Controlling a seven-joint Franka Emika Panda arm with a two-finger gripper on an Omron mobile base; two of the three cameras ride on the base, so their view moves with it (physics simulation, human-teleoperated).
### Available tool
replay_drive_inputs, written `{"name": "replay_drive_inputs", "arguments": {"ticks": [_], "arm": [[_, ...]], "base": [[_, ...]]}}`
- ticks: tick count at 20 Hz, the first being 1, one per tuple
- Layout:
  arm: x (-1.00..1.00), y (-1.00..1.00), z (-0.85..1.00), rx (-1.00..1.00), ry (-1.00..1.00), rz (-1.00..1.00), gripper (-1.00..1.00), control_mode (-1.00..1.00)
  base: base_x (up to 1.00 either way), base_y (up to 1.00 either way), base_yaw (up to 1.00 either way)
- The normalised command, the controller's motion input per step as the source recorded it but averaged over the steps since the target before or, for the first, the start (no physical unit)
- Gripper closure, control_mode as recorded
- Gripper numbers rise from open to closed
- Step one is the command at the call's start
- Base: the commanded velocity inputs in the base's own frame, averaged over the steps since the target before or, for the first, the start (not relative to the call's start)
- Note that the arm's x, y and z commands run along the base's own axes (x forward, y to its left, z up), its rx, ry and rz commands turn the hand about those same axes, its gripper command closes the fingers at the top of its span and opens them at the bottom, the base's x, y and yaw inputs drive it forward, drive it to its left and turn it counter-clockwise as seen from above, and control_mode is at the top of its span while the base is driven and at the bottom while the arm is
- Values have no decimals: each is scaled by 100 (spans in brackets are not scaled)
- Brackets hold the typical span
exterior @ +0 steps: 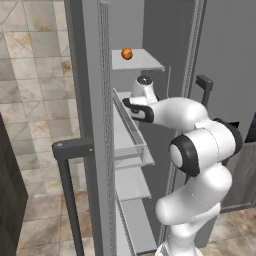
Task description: Pick up the tangerine and peach from the fridge and place one fruit on each plate on the dining counter.
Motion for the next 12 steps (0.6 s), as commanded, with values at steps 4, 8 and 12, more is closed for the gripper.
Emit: {"name": "replay_drive_inputs", "arguments": {"ticks": [4,8,12], "arm": [[45,3,0,0,1,0,-100,-100],[35,12,0,0,0,0,-100,-100],[28,5,0,0,0,0,-100,-100]], "base": [[0,0,0],[0,0,0],[0,0,0]]}}
